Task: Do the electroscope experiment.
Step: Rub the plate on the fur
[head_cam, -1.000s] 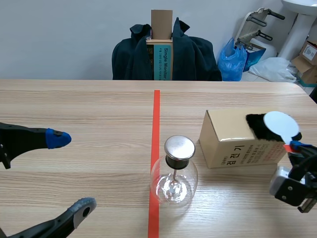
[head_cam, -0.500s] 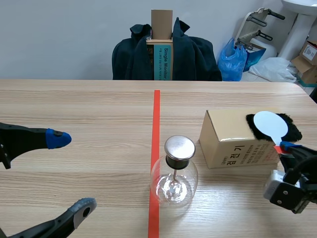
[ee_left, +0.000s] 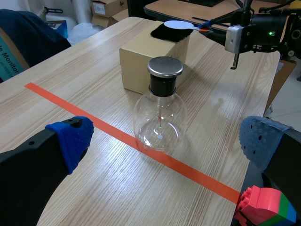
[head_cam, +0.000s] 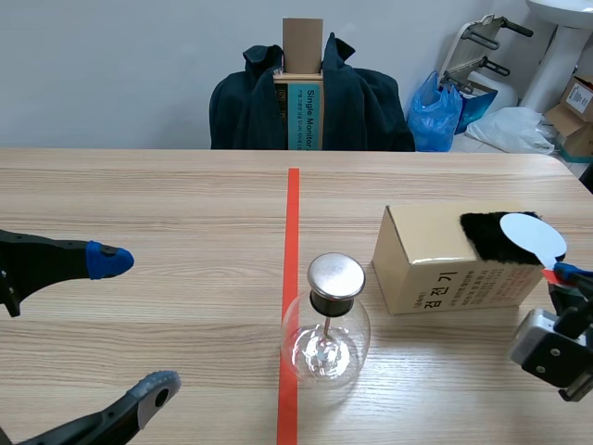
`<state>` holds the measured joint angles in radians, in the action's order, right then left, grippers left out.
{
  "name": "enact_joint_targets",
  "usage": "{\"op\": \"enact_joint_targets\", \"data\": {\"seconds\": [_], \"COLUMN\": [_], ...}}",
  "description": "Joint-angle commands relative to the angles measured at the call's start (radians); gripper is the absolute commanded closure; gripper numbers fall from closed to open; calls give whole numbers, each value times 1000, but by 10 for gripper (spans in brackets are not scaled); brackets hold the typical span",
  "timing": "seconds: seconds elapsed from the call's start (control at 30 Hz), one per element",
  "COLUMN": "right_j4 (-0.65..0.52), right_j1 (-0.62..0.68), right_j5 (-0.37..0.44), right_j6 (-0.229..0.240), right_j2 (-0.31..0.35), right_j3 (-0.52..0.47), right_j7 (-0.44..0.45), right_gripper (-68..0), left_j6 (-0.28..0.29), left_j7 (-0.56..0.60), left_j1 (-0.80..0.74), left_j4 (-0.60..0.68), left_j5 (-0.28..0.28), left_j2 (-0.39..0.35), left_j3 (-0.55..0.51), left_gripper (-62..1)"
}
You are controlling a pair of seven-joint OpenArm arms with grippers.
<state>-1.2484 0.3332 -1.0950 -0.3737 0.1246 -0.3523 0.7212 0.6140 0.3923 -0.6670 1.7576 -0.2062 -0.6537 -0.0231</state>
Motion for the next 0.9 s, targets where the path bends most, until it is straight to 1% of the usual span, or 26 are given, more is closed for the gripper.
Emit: {"op": "enact_joint_targets", "data": {"seconds": [0.0,0.07,0.17,0.3,0.43,0.6,0.73,0.83,0.87], "right_j4": [-68,-121,-210,-323,-423,-536,-618,-670,-683], "right_j1": [5,21,44,68,77,77,83,93,94], "right_j5": [33,58,99,183,253,319,351,377,383], "right_j6": [-21,-31,-30,-30,-30,-30,-31,-31,-31], "right_j2": [11,11,11,11,11,11,11,11,11], "right_j3": [-10,-10,-28,-42,-50,-55,-55,-55,-55], "right_j7": [-12,-20,-28,-35,-66,-125,-181,-213,-223], "right_gripper": [-8,-8,-8,-8,-8,-8,-8,-8,-8], "left_j6": [1,1,1,1,1,1,1,1,1], "left_j7": [11,11,10,8,8,8,8,-12,-26], "left_j1": [5,5,5,5,5,5,5,5,5], "left_j4": [6,6,6,6,6,6,6,6,6], "left_j5": [-9,-8,-6,-6,-6,-6,-6,-3,5], "left_j2": [8,8,8,8,8,8,8,8,8], "left_j3": [-1,-1,-1,-1,-1,-1,-1,-1,-1], "left_gripper": [-623,-623,-623,-623,-623,-623,-623,-623,-623]}}
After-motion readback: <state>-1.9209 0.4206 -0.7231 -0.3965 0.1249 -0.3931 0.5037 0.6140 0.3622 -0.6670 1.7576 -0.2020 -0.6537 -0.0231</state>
